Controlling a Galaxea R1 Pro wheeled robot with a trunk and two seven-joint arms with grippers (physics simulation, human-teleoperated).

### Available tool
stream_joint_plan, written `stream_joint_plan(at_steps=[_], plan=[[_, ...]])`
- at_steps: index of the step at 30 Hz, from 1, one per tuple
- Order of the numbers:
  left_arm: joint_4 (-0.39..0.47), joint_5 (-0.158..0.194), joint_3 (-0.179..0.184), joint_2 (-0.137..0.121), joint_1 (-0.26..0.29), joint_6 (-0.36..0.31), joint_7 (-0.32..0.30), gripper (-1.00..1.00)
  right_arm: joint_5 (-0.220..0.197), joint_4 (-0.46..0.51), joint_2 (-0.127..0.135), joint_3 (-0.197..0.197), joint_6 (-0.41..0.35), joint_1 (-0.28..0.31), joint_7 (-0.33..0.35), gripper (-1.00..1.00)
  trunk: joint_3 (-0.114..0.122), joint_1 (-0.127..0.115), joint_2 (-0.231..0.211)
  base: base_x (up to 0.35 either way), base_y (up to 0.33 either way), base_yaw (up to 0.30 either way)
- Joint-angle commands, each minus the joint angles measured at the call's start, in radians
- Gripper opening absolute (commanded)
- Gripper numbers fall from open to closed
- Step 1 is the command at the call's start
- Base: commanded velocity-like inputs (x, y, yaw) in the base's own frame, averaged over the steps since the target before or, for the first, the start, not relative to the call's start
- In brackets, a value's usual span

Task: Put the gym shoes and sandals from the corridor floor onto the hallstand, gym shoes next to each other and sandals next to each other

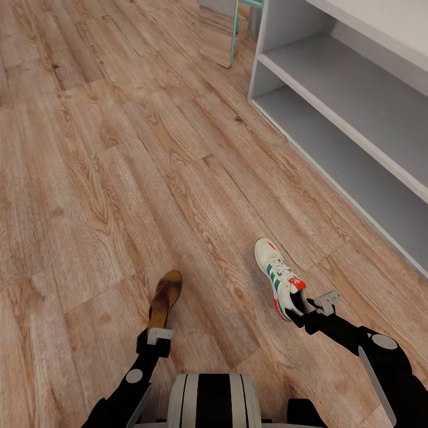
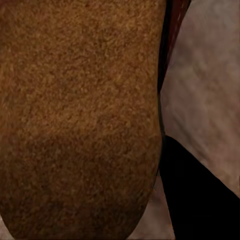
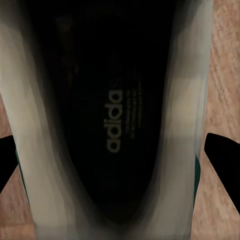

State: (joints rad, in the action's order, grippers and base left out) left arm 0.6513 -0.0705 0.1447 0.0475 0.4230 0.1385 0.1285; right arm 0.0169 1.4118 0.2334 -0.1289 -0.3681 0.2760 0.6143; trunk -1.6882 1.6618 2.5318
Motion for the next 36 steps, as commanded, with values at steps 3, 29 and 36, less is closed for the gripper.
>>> stream_joint_plan(at_steps=[3, 29, 36], plan=[[0.000, -0.008, 0.003, 0.000, 0.000, 0.003, 0.010, -1.00, 0.002, 0.001, 0.000, -0.001, -0.006, 0.000, 0.005, -1.00, 0.000, 0.000, 0.000, 0.000, 0.000, 0.000], [0.013, -0.005, 0.004, -0.002, -0.007, 0.003, 0.010, -1.00, 0.002, 0.001, 0.000, -0.001, -0.006, 0.000, 0.005, -1.00, 0.000, 0.000, 0.000, 0.000, 0.000, 0.000], [0.013, -0.005, 0.004, -0.002, -0.007, 0.003, 0.010, -1.00, 0.002, 0.001, 0.000, -0.001, -0.006, 0.000, 0.005, -1.00, 0.000, 0.000, 0.000, 0.000, 0.000, 0.000]])
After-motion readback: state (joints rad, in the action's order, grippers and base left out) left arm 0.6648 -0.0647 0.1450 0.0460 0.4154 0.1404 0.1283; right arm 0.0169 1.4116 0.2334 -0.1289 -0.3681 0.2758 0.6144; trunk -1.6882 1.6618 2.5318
